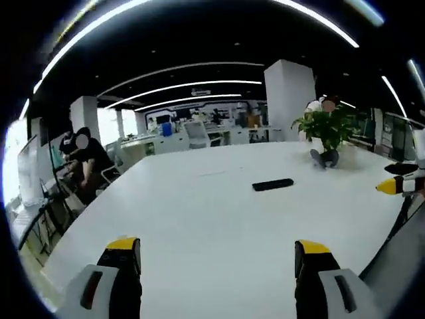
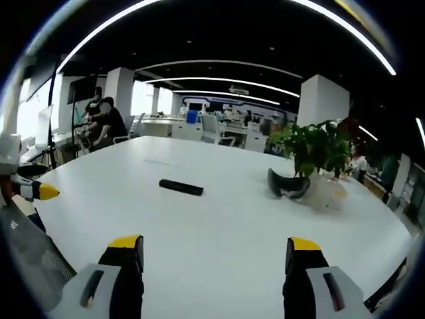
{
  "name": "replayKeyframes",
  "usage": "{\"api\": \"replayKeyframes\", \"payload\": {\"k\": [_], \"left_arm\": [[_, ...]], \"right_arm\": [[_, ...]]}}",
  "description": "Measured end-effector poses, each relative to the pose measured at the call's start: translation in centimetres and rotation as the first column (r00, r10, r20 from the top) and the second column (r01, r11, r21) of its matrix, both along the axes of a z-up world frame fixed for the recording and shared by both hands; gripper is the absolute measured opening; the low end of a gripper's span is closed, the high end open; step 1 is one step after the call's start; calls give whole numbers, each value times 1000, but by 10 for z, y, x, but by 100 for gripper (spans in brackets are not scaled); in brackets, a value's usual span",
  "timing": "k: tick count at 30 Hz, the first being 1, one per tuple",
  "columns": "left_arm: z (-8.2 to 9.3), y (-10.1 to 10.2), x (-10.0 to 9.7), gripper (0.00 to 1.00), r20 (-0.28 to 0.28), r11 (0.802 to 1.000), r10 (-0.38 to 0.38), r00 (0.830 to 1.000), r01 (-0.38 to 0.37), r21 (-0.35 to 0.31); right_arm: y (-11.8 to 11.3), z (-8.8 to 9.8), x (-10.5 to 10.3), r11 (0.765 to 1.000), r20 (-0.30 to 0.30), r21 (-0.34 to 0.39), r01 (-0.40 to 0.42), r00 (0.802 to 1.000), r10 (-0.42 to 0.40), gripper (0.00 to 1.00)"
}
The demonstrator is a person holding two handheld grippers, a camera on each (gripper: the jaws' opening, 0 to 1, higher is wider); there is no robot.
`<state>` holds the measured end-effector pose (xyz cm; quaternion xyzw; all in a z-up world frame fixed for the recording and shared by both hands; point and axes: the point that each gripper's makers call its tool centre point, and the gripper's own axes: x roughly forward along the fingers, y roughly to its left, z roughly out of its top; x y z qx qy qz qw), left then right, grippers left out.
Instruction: Press the specified remote control buttons in sequence, fully releasing each button before pressing the next.
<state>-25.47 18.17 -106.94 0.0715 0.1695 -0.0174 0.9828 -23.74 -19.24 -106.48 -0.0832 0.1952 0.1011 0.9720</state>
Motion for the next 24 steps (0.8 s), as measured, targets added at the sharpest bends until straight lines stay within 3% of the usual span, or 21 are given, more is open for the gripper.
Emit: {"api": "replayKeyframes", "payload": {"k": [1,4,13,18,24], "left_arm": [[2,5,-1,100,0,999,15,1000,-15,45],[8,3,-1,100,58,1000,12,998,-12,10],[-4,1,2,100,7,1000,-5,1000,5,2],[-6,-3,3,100,0,1000,-27,1000,27,8],[-3,-2,4,100,18,1000,-26,1000,25,18]], "right_arm": [[0,1,0,1000,3,2,1,1000,-1,87],[0,8,-2,1000,39,3,1,999,-1,82],[0,26,-3,1000,132,12,11,991,-13,81],[0,18,-1,1000,98,-3,14,995,-14,83],[1,18,-1,1000,100,-12,14,995,-13,84]]}}
